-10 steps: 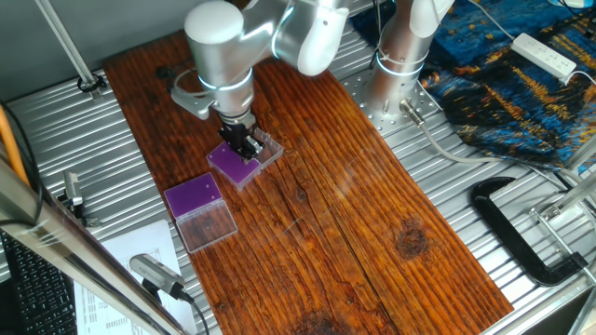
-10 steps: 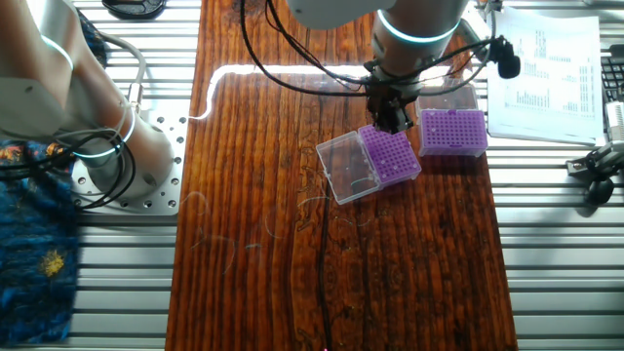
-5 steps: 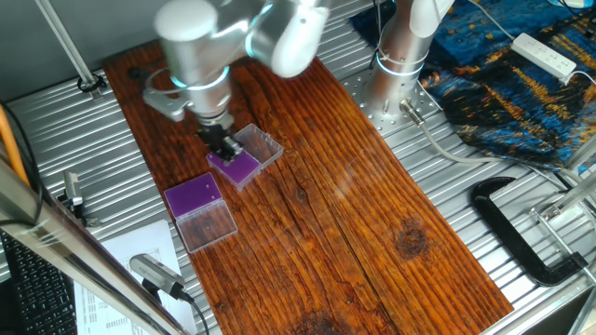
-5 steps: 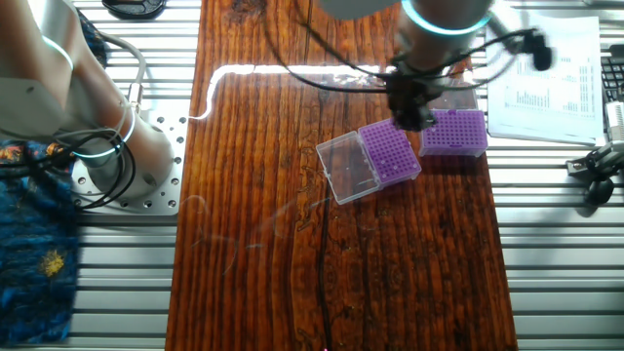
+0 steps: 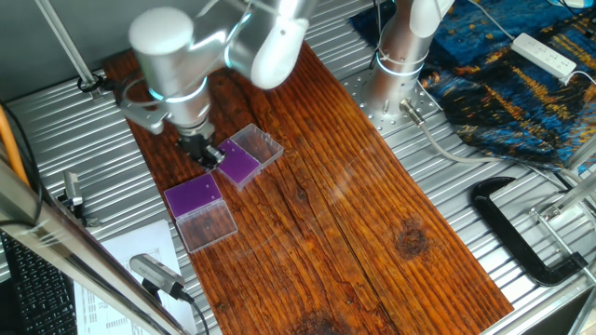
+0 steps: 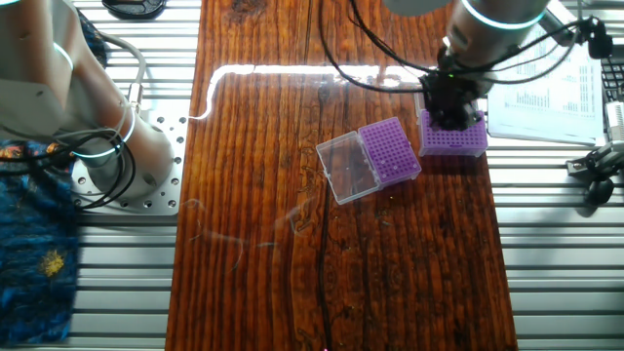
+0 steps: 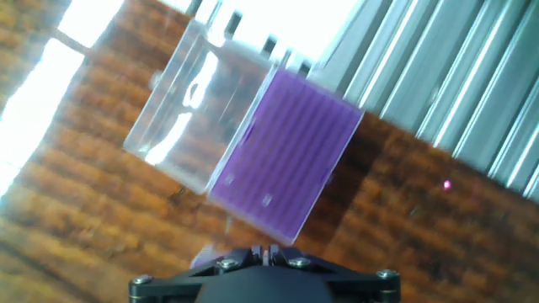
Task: Transfer all small pipette tips from one holder to another
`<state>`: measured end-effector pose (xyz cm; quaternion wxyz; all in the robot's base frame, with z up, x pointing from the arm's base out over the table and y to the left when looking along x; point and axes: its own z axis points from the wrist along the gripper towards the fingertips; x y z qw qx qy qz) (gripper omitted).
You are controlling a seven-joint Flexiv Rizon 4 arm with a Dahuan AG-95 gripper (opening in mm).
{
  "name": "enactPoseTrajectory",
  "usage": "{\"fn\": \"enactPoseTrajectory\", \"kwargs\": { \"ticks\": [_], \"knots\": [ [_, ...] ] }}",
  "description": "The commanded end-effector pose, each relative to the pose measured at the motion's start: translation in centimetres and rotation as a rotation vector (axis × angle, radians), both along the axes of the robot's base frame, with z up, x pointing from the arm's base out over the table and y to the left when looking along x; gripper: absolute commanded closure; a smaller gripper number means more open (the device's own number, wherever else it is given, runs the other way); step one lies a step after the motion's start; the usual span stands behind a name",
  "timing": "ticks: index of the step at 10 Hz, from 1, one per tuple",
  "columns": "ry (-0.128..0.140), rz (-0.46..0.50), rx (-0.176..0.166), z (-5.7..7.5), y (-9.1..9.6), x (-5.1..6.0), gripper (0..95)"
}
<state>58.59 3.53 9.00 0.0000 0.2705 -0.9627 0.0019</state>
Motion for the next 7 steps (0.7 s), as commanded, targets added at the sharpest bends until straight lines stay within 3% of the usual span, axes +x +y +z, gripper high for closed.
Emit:
{"fn": "enactPoseTrajectory", "kwargs": {
  "ticks": [1,7],
  "knots": [
    [-0.012,0.021,0.003,-0.7,-0.3,0.2,95.0],
    [-0.003,0.062,0.017,-1.0,-1.3,0.4,95.0]
  ]
}}
